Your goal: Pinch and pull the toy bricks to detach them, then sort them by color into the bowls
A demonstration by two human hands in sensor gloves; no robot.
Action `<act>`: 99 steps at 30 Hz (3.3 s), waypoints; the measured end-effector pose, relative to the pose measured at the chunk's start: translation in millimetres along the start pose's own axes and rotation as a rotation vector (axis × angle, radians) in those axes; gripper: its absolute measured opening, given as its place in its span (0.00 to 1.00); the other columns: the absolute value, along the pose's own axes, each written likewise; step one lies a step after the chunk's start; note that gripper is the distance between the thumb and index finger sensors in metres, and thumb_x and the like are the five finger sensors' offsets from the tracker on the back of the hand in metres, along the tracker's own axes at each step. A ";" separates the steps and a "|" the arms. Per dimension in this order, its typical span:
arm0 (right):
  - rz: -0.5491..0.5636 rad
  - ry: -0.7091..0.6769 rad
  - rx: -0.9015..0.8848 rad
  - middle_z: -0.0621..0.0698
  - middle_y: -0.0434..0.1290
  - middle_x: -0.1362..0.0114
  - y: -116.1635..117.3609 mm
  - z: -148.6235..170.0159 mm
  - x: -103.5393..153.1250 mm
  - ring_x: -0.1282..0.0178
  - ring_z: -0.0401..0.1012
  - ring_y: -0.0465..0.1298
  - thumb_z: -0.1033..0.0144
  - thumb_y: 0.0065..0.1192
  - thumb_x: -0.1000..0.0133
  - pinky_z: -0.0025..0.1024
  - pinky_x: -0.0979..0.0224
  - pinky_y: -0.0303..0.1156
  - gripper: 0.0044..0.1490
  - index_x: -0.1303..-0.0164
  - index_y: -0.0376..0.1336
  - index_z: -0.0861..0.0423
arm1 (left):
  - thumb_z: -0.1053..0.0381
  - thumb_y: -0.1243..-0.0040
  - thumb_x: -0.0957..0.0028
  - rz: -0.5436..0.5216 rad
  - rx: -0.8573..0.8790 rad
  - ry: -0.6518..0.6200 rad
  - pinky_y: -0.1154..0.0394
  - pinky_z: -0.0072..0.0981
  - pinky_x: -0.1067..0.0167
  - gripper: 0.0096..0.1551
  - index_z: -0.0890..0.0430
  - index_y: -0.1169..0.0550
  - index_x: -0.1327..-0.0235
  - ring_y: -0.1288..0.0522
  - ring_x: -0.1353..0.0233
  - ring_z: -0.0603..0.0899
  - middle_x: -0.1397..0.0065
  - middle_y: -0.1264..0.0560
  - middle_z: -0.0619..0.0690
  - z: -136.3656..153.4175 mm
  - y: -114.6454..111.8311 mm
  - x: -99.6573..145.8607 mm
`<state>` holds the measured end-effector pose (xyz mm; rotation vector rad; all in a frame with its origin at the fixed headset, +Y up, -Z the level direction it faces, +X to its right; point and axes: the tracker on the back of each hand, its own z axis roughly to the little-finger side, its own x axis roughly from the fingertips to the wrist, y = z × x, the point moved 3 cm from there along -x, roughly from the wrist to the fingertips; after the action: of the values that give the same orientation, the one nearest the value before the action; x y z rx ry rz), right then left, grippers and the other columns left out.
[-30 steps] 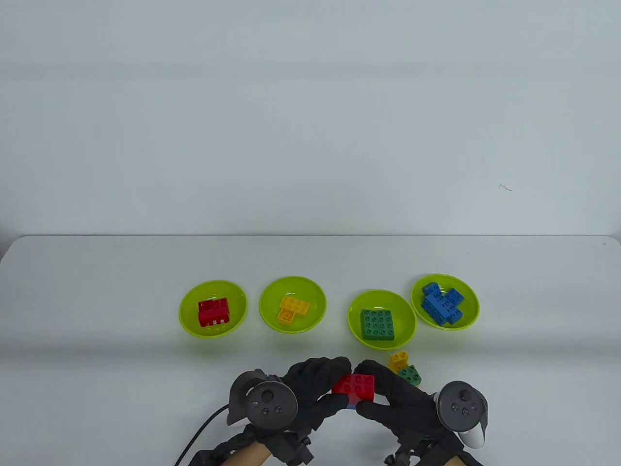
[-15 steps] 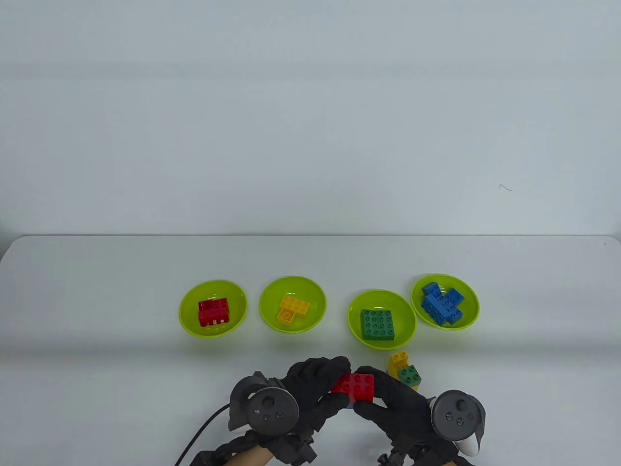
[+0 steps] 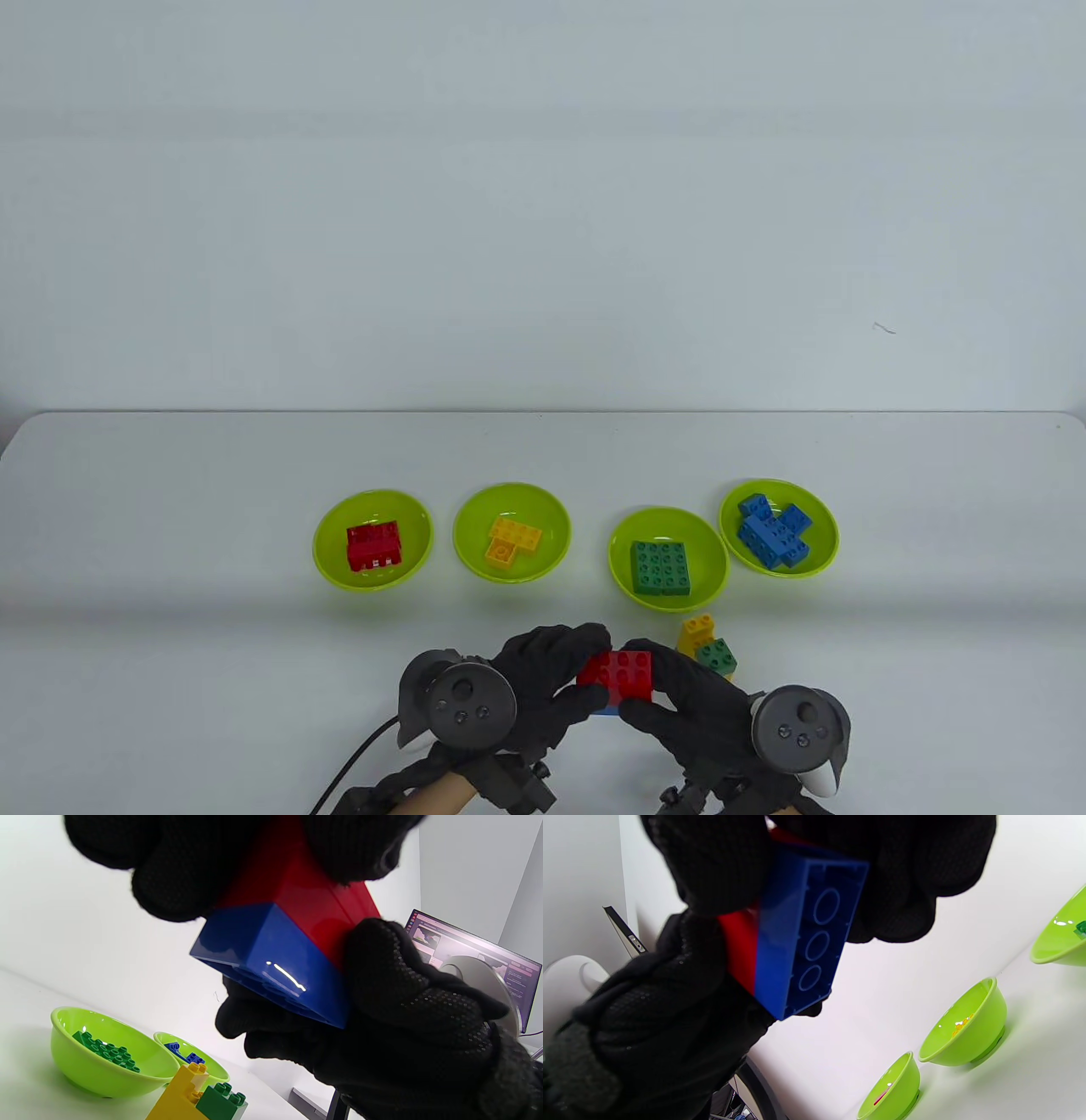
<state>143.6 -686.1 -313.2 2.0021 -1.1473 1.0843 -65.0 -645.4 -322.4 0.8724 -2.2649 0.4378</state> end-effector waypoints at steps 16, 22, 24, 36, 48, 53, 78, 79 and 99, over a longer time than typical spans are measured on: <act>-0.004 0.003 -0.018 0.62 0.75 0.32 2.4 0.5 -0.1 0.35 0.56 0.78 0.55 0.65 0.47 0.53 0.28 0.68 0.40 0.29 0.63 0.65 | 0.47 0.43 0.50 0.048 -0.013 -0.007 0.30 0.61 0.40 0.37 0.70 0.26 0.34 0.21 0.44 0.66 0.40 0.22 0.69 -1.4 4.5 -3.0; -0.001 0.024 -0.044 0.62 0.75 0.32 5.1 0.4 -4.3 0.35 0.56 0.78 0.55 0.65 0.47 0.54 0.29 0.68 0.40 0.29 0.63 0.64 | 0.46 0.43 0.50 -0.012 -0.282 -0.127 0.29 0.59 0.39 0.38 0.68 0.26 0.33 0.20 0.43 0.64 0.40 0.21 0.67 -15.7 8.1 0.4; 0.001 0.023 -0.044 0.62 0.75 0.32 4.5 0.1 -3.8 0.35 0.57 0.78 0.55 0.65 0.47 0.54 0.29 0.68 0.40 0.29 0.63 0.65 | 0.45 0.44 0.50 -0.018 -0.290 -0.133 0.28 0.59 0.39 0.38 0.68 0.26 0.33 0.20 0.43 0.64 0.40 0.21 0.67 -17.2 7.5 0.8; -0.035 -0.051 0.074 0.61 0.74 0.30 5.5 -3.4 -2.1 0.33 0.56 0.77 0.56 0.66 0.47 0.53 0.27 0.67 0.40 0.28 0.62 0.63 | 0.47 0.43 0.47 0.121 0.162 0.070 0.30 0.62 0.38 0.37 0.70 0.27 0.32 0.21 0.41 0.67 0.38 0.22 0.70 17.7 9.2 -3.7; 0.050 0.017 0.046 0.61 0.73 0.29 -10.1 4.4 -1.4 0.33 0.56 0.76 0.55 0.66 0.46 0.53 0.27 0.67 0.40 0.27 0.61 0.63 | 0.50 0.40 0.46 -0.135 -0.195 0.208 0.32 0.62 0.35 0.37 0.68 0.31 0.27 0.24 0.35 0.68 0.31 0.27 0.69 69.8 79.3 -2.9; 0.051 0.018 0.033 0.61 0.73 0.29 -11.1 4.3 -1.4 0.32 0.56 0.76 0.55 0.66 0.45 0.53 0.27 0.67 0.40 0.27 0.61 0.63 | 0.51 0.40 0.46 -0.124 -0.338 0.467 0.33 0.61 0.34 0.37 0.67 0.32 0.27 0.25 0.34 0.68 0.30 0.28 0.69 145.2 104.4 7.0; 0.049 0.049 -0.002 0.62 0.73 0.29 -11.1 12.2 -1.8 0.33 0.56 0.76 0.55 0.66 0.45 0.53 0.27 0.67 0.40 0.27 0.61 0.63 | 0.39 0.45 0.44 0.065 -0.301 0.523 0.40 0.67 0.31 0.49 0.69 0.40 0.21 0.33 0.28 0.74 0.24 0.37 0.74 168.8 96.9 12.8; 0.048 0.047 -0.008 0.61 0.73 0.29 -11.1 11.6 -1.7 0.33 0.57 0.76 0.55 0.66 0.45 0.53 0.27 0.67 0.40 0.27 0.61 0.63 | 0.38 0.45 0.44 0.072 -0.248 0.456 0.40 0.67 0.31 0.49 0.69 0.41 0.21 0.33 0.27 0.74 0.23 0.37 0.74 150.3 92.6 8.6; 0.031 0.047 -0.098 0.62 0.73 0.29 -7.1 6.4 -0.4 0.33 0.57 0.76 0.55 0.65 0.45 0.54 0.28 0.68 0.40 0.27 0.61 0.63 | 0.37 0.46 0.45 0.102 0.113 -0.029 0.33 0.63 0.34 0.47 0.68 0.36 0.24 0.26 0.33 0.69 0.29 0.29 0.70 15.7 -16.8 -2.9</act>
<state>152.0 -687.7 -317.4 1.8805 -1.1876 1.0643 -59.0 -664.2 -334.6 0.8262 -2.3366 0.6078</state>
